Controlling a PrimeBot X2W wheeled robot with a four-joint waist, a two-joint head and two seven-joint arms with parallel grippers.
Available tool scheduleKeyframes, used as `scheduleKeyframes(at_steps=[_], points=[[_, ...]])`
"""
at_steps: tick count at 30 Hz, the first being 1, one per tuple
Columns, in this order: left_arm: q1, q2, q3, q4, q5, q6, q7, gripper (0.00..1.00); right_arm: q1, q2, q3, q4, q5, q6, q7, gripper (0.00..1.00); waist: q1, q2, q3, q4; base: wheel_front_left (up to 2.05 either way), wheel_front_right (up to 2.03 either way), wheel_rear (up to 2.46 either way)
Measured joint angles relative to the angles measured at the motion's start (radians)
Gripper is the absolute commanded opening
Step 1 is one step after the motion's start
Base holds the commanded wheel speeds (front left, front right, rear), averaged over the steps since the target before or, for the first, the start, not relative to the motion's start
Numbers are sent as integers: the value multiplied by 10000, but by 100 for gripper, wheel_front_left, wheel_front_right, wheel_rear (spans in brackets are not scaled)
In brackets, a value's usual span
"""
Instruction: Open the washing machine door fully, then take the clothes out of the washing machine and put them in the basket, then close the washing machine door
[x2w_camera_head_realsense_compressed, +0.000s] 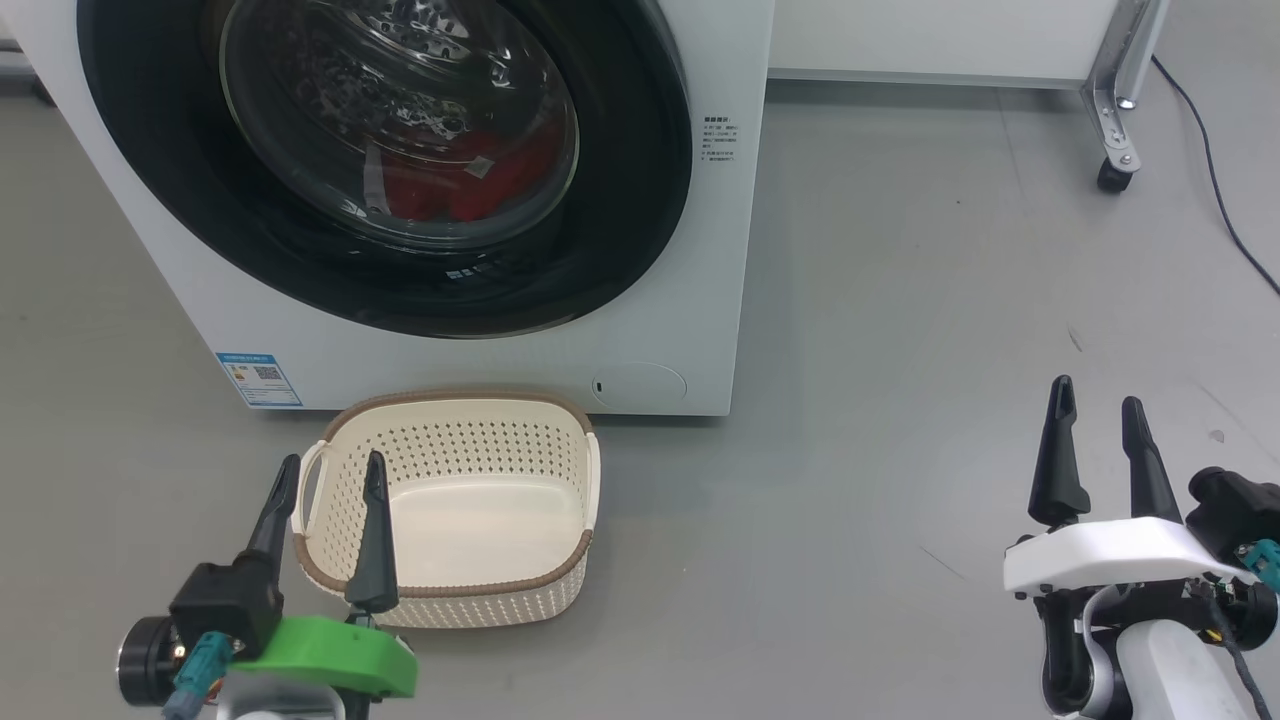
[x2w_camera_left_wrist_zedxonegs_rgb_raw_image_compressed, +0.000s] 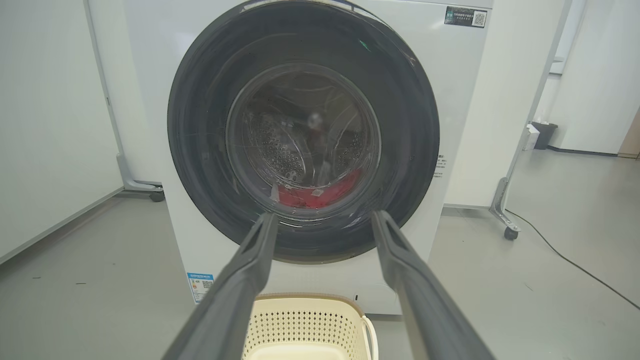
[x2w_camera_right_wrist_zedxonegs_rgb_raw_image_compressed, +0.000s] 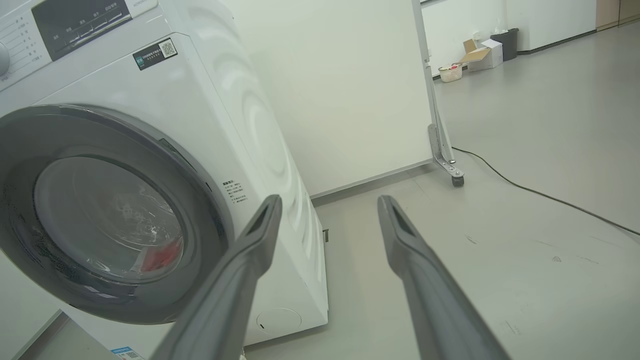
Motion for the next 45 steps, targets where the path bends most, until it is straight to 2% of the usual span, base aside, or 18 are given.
scheduleKeyframes(at_steps=[16,28,45], points=[[169,33,-583,658,2811,681,-497,100,0,-107,826,529,-2520,-437,-215,100,0,0,-40,30,0,0,0],[306,36,-692,1553,2671,767,-523,100,1,-119,1024,989,-2667,-514,-10,100,0,0,-39,20,0,0,0],[266,36,-857,2008,2600,848,-523,100,-11,-54,1024,1243,-2596,-525,21,100,0,0,-26,23,0,0,0]])
